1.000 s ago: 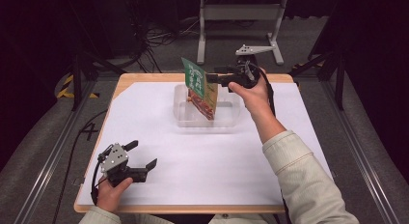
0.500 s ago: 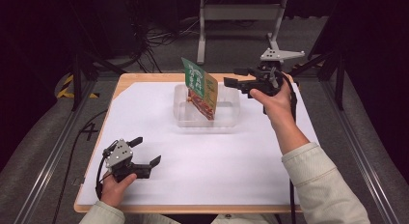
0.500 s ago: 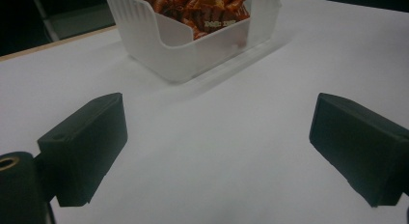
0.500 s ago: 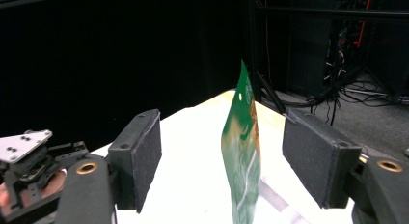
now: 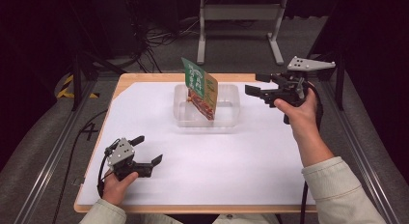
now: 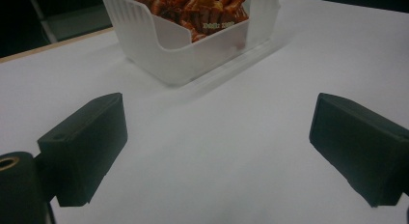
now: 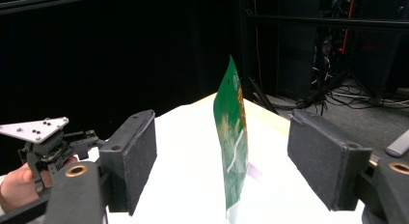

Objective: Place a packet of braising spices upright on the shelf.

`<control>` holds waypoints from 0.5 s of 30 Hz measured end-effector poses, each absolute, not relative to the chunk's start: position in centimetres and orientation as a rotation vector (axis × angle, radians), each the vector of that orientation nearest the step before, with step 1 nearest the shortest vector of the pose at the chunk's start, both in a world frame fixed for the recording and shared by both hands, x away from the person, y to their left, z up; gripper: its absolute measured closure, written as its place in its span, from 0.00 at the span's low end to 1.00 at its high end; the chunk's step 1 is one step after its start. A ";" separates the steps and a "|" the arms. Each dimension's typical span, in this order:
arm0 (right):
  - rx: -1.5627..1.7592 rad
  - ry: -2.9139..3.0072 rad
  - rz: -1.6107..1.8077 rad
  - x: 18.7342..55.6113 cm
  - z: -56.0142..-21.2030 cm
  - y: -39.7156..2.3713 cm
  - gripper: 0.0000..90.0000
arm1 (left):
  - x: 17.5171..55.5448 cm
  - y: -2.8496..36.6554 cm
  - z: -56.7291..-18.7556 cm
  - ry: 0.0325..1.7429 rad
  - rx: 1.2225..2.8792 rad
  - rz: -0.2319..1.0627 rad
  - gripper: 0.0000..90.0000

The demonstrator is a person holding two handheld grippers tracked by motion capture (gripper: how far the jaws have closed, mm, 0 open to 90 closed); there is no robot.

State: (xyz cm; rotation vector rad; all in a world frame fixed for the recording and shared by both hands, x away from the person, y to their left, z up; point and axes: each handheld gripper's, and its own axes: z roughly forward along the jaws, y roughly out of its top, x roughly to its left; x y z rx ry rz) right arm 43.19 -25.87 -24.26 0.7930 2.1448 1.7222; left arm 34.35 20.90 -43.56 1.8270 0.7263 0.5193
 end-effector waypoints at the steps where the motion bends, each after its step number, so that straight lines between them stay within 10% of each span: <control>1: 0.793 2.144 1.719 43.0 -24.3 -26.1 0.28 | 34.3 21.0 -43.5 0.724 1.831 0.524 0.08; 15: 0.692 2.066 1.650 38.8 -26.7 -29.1 0.24 | 34.0 21.5 -43.4 0.721 1.814 0.510 0.08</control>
